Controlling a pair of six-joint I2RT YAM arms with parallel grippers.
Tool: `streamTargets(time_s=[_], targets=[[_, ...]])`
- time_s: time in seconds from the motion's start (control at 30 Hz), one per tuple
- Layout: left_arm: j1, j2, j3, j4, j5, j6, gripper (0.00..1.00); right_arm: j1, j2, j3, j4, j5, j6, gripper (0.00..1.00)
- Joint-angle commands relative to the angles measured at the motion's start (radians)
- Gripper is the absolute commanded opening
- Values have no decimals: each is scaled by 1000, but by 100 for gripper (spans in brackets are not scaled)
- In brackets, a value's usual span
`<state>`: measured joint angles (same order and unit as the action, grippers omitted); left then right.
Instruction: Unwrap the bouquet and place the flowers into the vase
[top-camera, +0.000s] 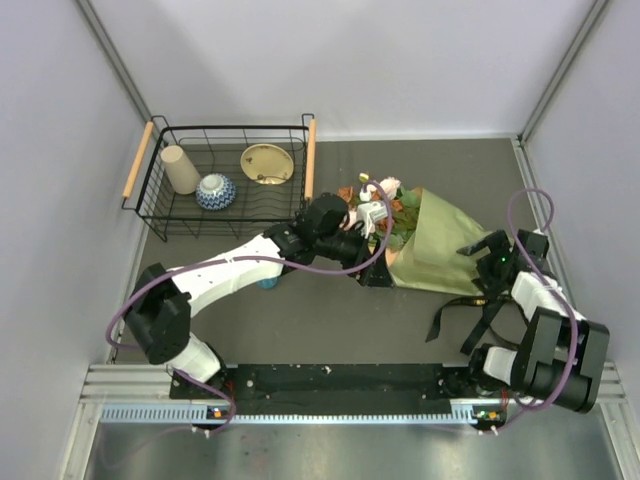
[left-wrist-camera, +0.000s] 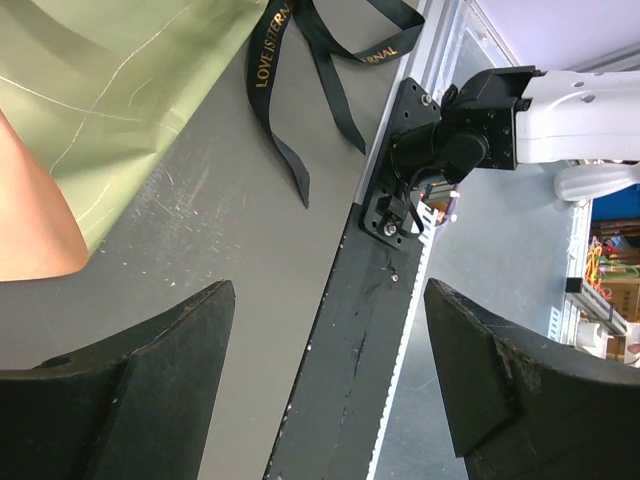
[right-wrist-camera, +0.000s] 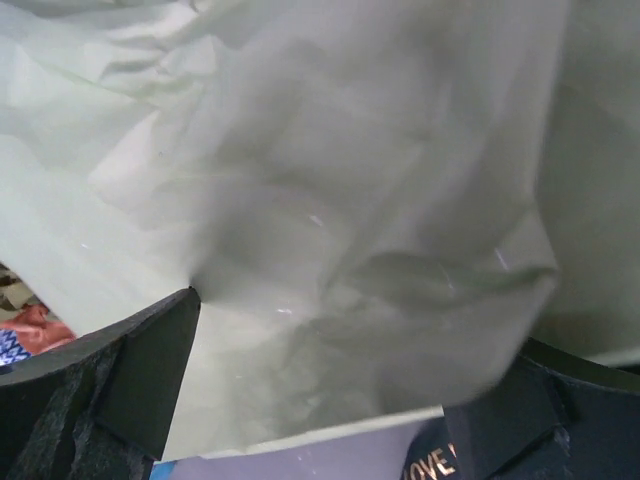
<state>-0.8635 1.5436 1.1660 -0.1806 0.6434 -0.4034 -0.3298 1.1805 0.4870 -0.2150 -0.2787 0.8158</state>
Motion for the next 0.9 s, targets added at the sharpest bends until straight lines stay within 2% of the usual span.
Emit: streamTargets(time_s=[0.0, 0.27, 0.4, 0.5, 0.6, 0.7, 0.87], targets=[[3, 15, 57, 24, 10, 21, 82, 2, 91, 73, 199, -42, 5, 93], [4, 56, 96, 15, 4, 26, 82, 5, 318, 202, 390, -103, 51, 92], [4, 67, 112, 4, 1, 29, 82, 26, 412, 306, 396, -132, 46, 90], [6, 67, 118, -8, -2, 34, 82, 35, 410, 372, 342, -151, 58, 89], [6, 56, 115, -13, -8, 38, 82, 47, 340, 415, 217, -137, 48, 90], [6, 55, 112, -11, -7, 38, 82, 49, 295, 401, 235, -129, 43, 92], [6, 50, 124, -19, 9, 40, 82, 60, 378, 489, 285, -139, 5, 92]])
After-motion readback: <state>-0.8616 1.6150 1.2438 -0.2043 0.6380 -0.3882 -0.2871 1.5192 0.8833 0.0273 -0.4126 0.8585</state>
